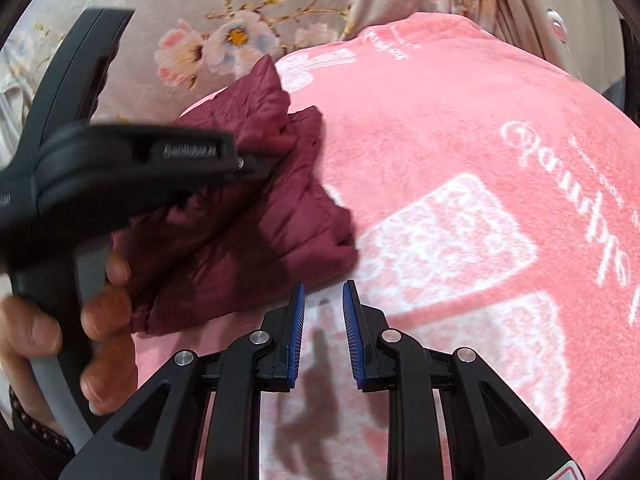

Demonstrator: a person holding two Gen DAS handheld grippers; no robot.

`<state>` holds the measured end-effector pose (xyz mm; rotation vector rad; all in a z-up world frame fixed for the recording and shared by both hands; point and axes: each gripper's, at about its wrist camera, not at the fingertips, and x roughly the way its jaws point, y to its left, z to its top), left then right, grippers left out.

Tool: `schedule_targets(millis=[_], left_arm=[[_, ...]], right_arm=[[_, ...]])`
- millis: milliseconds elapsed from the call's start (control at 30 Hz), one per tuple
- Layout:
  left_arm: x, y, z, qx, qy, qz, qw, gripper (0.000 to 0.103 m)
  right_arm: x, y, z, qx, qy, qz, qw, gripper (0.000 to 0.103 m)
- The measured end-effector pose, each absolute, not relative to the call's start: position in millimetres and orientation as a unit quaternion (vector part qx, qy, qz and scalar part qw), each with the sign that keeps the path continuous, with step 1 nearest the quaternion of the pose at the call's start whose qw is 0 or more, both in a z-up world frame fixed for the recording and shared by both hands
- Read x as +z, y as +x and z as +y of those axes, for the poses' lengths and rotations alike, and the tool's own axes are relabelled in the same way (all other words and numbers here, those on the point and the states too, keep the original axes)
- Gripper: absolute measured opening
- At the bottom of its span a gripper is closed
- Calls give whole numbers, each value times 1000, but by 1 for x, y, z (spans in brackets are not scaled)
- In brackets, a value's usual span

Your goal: Fold large clothes

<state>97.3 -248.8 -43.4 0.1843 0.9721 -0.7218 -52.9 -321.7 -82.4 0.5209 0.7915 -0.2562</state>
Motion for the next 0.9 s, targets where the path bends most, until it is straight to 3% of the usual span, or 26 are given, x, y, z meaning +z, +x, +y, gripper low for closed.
schedule_targets(millis=[33, 100, 167, 300, 333, 467, 600, 767, 900], left_arm=[[-40, 96, -248, -348, 81, 459, 813, 42], [-27, 94, -238, -379, 44, 469, 797, 56], [-2, 92, -223, -394, 18, 455, 798, 58], [53, 101, -178, -378, -15, 386, 841, 76], [63, 108, -168, -355, -11, 371, 858, 77], [79, 168, -135, -214, 8, 346, 913, 77], [67, 228, -125, -128, 22, 366, 921, 77], [39, 274, -129, -96, 17, 402, 910, 77], [13, 284, -147, -97, 24, 424, 900, 77]], right_arm=[[-80, -54, -325, -126, 252, 377, 882, 21], [-76, -56, -330, -130, 254, 371, 884, 22], [-66, -58, -336, -136, 255, 362, 886, 27], [-33, -44, -351, -131, 252, 331, 900, 31], [-24, -39, -354, -127, 252, 322, 904, 31], [31, 10, -360, -92, 250, 278, 923, 49], [63, 93, -359, -85, 239, 282, 925, 54], [47, 180, -364, -127, 241, 330, 904, 56], [-4, 202, -374, -153, 269, 384, 870, 56]])
